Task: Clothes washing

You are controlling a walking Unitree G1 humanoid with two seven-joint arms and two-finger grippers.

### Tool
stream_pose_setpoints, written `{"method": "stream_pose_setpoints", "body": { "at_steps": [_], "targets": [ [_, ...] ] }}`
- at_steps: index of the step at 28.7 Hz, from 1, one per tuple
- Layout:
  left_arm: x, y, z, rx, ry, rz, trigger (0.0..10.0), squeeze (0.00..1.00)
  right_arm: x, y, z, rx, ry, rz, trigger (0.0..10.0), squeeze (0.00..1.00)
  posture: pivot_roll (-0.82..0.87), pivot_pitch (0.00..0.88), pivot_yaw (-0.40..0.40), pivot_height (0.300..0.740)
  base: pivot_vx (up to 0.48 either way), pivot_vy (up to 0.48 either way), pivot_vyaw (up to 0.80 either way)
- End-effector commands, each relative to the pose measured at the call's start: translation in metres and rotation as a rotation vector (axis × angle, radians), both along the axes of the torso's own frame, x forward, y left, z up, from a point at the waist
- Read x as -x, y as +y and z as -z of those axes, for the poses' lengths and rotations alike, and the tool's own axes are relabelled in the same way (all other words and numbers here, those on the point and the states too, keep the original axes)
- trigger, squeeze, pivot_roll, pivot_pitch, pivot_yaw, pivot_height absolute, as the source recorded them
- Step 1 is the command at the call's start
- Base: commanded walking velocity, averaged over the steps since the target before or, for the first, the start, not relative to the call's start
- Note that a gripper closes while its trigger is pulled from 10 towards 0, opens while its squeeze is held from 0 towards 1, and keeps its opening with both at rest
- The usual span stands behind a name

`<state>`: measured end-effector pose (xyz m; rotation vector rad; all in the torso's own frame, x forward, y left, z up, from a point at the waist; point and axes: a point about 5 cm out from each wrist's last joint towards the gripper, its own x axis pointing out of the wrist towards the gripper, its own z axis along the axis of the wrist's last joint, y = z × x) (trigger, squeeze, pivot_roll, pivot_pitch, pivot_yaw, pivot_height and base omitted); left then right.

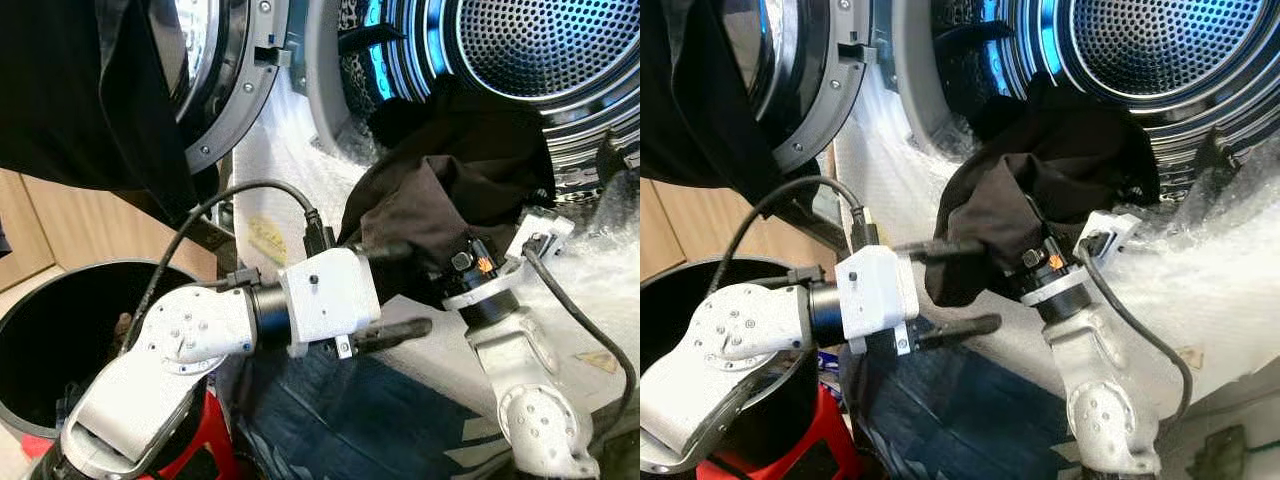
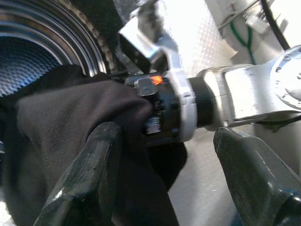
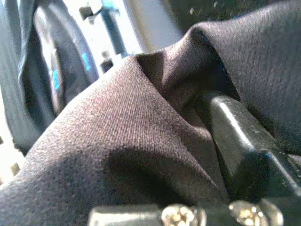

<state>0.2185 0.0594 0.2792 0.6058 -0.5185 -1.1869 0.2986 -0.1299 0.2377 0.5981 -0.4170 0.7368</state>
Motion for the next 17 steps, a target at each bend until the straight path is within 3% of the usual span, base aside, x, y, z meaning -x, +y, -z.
{"method": "stream_pose_setpoints", "body": {
  "at_steps": [1, 4, 5, 7, 13, 16, 17],
  "targets": [
    [0.010, -0.006, -0.006, 0.013, -0.029, 0.056, 10.0, 0.00, -0.009, -0.017, -0.005, 0.009, -0.010, 0.109, 10.0, 0.00, 0.22, 0.062, -0.198, 0.740, 0.000, 0.000, 0.00],
    [0.011, -0.007, -0.004, 0.005, 0.001, 0.078, 10.0, 0.00, -0.022, -0.036, -0.019, -0.051, -0.010, 0.231, 10.0, 0.00, 0.21, 0.060, -0.199, 0.740, 0.000, 0.000, 0.00],
    [0.011, -0.007, -0.003, -0.007, -0.002, 0.066, 10.0, 0.00, -0.028, -0.049, -0.033, -0.086, -0.035, 0.296, 10.0, 0.00, 0.21, 0.059, -0.199, 0.740, 0.000, 0.000, 0.00],
    [0.009, -0.005, -0.005, 0.002, -0.038, 0.033, 10.0, 0.00, -0.029, -0.060, -0.046, -0.102, -0.071, 0.330, 10.0, 0.00, 0.21, 0.060, -0.198, 0.740, 0.000, 0.000, 0.00],
    [0.007, -0.003, -0.004, 0.001, -0.027, 0.012, 10.0, 0.00, -0.025, -0.071, -0.054, -0.072, -0.114, 0.383, 10.0, 0.00, 0.21, 0.060, -0.195, 0.740, 0.000, 0.000, 0.00],
    [0.005, -0.001, -0.009, 0.059, -0.052, -0.025, 10.0, 0.00, -0.025, -0.079, -0.056, -0.096, -0.111, 0.421, 10.0, 0.00, 0.20, 0.065, -0.195, 0.740, 0.000, 0.000, 0.00],
    [0.002, 0.002, -0.016, 0.101, -0.112, -0.074, 10.0, 0.00, -0.025, -0.081, -0.057, -0.093, -0.114, 0.425, 10.0, 0.00, 0.20, 0.065, -0.195, 0.740, 0.000, 0.000, 0.00]
  ]
}}
